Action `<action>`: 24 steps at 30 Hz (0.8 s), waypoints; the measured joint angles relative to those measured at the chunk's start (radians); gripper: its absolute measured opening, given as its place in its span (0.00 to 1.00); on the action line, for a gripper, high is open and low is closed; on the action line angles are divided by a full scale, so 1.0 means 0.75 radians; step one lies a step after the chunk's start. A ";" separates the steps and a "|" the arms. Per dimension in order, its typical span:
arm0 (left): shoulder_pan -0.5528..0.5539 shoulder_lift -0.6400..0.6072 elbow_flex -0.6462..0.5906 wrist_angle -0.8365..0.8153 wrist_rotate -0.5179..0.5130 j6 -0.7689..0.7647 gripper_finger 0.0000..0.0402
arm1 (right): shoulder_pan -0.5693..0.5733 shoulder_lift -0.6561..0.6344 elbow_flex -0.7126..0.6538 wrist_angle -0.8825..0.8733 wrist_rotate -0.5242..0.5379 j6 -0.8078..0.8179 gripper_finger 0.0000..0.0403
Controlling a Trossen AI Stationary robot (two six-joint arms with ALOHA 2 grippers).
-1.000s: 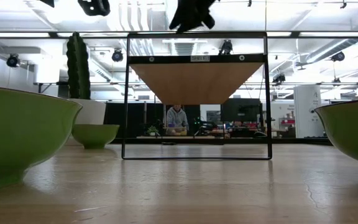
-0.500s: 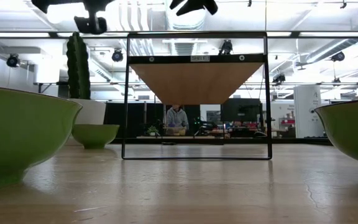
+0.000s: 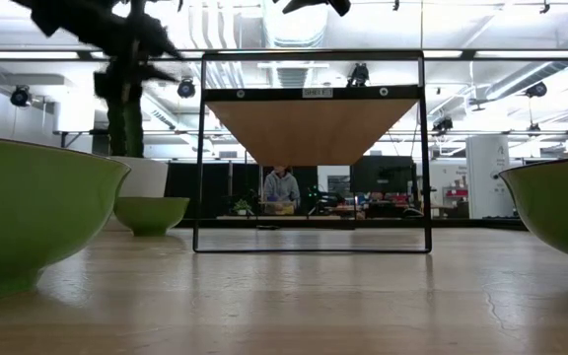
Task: Pick & Place Mini bowls
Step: Put the white patterned bowl on the shelf
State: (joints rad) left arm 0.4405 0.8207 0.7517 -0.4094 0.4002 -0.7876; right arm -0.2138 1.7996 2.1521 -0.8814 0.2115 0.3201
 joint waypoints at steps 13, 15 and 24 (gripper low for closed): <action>0.001 -0.065 -0.230 0.018 -0.133 -0.118 0.34 | -0.001 0.001 -0.002 0.003 0.001 0.039 0.29; 0.001 -0.090 -0.249 0.020 -0.166 -0.132 0.34 | -0.001 0.001 -0.003 0.005 0.001 0.039 0.28; 0.004 -0.183 -0.286 0.018 -0.242 -0.136 0.34 | -0.001 0.001 -0.003 0.005 0.001 0.033 0.28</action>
State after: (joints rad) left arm 0.4436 0.6830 0.5370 -0.3962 0.2188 -0.8898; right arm -0.2142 1.8000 2.1498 -0.8776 0.2119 0.3450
